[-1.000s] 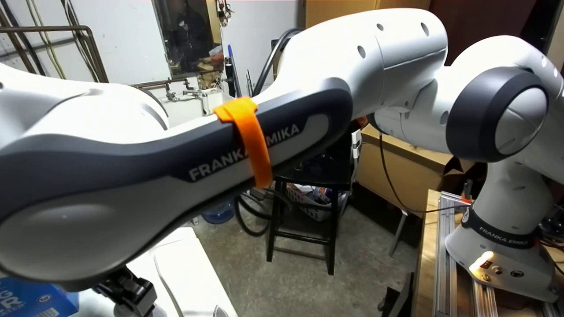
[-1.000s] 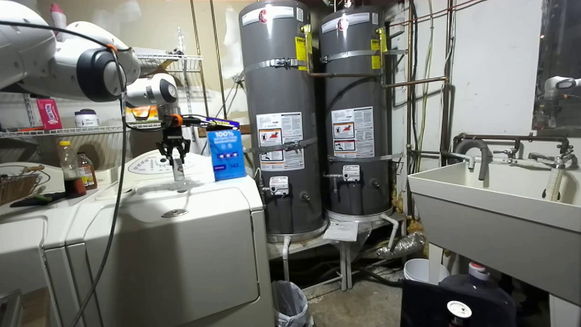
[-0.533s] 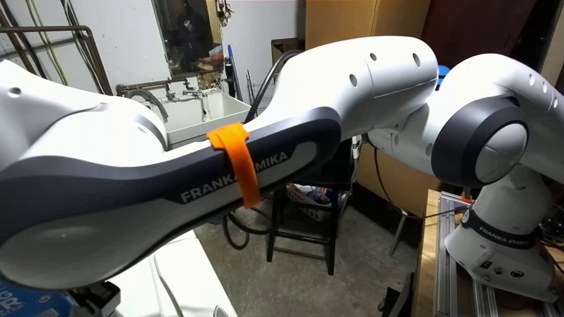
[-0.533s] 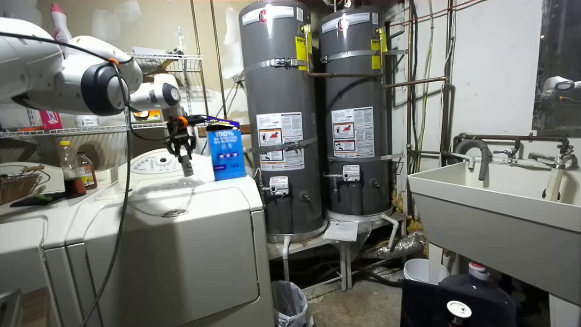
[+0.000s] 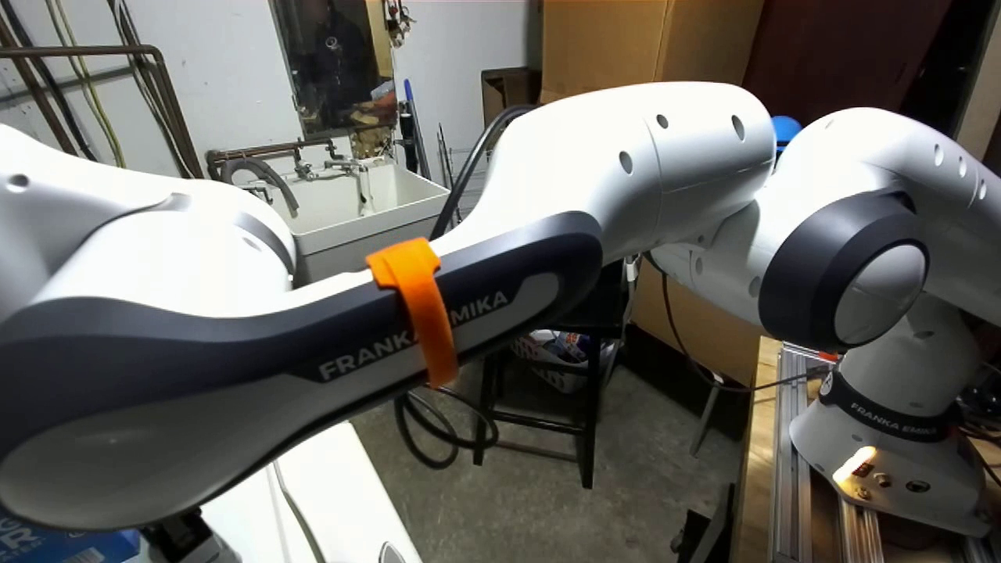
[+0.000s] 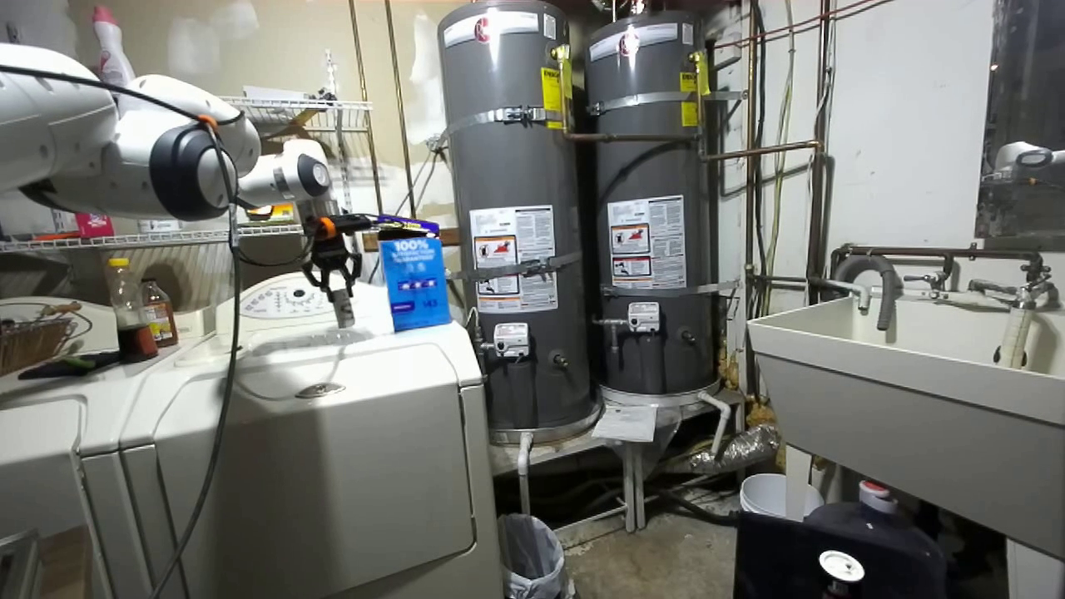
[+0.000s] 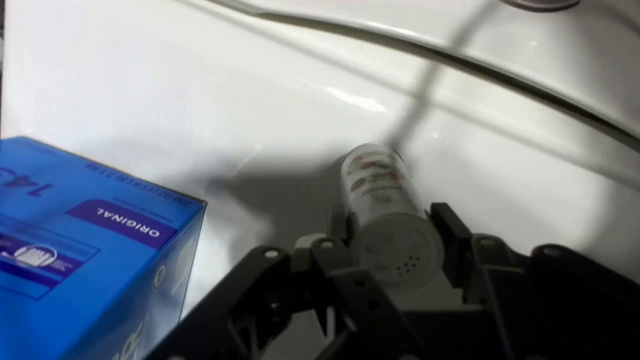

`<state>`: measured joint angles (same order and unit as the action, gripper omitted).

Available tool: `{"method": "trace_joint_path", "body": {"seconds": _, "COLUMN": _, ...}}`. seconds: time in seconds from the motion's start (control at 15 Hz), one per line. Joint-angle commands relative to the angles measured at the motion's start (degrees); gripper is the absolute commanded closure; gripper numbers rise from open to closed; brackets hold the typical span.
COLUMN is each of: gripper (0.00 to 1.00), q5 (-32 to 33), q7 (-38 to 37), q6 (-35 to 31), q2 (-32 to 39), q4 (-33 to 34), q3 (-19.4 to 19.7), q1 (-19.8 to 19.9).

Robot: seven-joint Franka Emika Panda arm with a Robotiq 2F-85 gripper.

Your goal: Put the bottle on top of the washer

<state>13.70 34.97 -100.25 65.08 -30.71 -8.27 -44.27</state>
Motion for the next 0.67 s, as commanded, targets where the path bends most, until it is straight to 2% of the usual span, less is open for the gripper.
{"method": "trace_joint_path", "body": {"seconds": 0.0, "gripper": 0.80, "q5": -2.0, "q7": -9.2, "q6": 3.7, "q2": 3.7, "q4": 6.1, "q3": 1.4, "q1": -1.6}}
{"method": "trace_joint_path", "body": {"seconds": 0.33, "gripper": 0.80, "q5": -3.2, "q7": -15.0, "q6": 1.5, "q2": 6.9, "q4": 9.2, "q3": 1.5, "q1": -1.6}}
{"method": "trace_joint_path", "body": {"seconds": 0.47, "gripper": 0.80, "q5": -4.0, "q7": -16.1, "q6": -0.9, "q2": 4.7, "q4": 4.4, "q3": 1.3, "q1": -0.7}}
{"method": "trace_joint_path", "body": {"seconds": 0.6, "gripper": 0.80, "q5": -4.7, "q7": -16.4, "q6": -1.7, "q2": 5.7, "q4": 5.5, "q3": 1.1, "q1": -0.3}}
